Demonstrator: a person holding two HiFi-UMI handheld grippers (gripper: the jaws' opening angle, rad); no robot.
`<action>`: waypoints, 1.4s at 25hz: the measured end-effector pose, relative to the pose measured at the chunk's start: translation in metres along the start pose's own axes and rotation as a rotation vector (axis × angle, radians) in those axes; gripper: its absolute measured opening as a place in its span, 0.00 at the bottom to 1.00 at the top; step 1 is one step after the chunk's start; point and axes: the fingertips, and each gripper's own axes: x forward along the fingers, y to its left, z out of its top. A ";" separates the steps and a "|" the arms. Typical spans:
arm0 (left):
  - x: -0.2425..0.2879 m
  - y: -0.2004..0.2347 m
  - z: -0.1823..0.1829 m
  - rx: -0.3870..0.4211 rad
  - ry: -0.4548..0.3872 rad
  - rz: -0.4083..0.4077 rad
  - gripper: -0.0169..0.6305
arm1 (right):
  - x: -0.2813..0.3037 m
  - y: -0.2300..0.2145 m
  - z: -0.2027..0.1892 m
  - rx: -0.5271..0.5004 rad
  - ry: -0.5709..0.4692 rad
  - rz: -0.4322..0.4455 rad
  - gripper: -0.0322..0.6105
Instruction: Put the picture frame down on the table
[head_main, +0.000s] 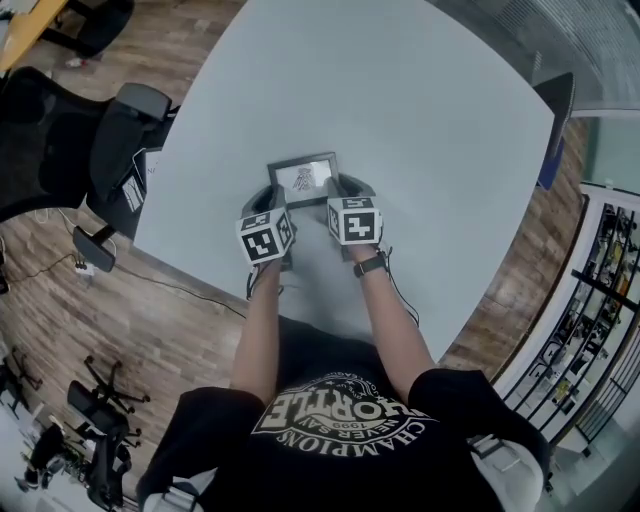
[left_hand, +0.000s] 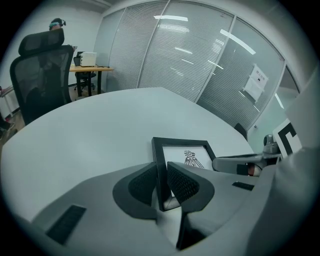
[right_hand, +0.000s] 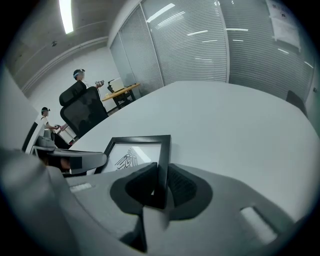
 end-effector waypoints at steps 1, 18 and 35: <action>0.002 0.001 -0.001 0.002 0.003 0.002 0.14 | 0.002 -0.001 -0.001 0.004 0.002 -0.001 0.16; -0.076 -0.035 0.031 0.124 -0.200 -0.033 0.20 | -0.086 0.027 0.042 -0.080 -0.291 0.080 0.20; -0.335 -0.148 0.052 0.304 -0.686 -0.033 0.07 | -0.361 0.075 0.069 -0.246 -0.775 0.089 0.05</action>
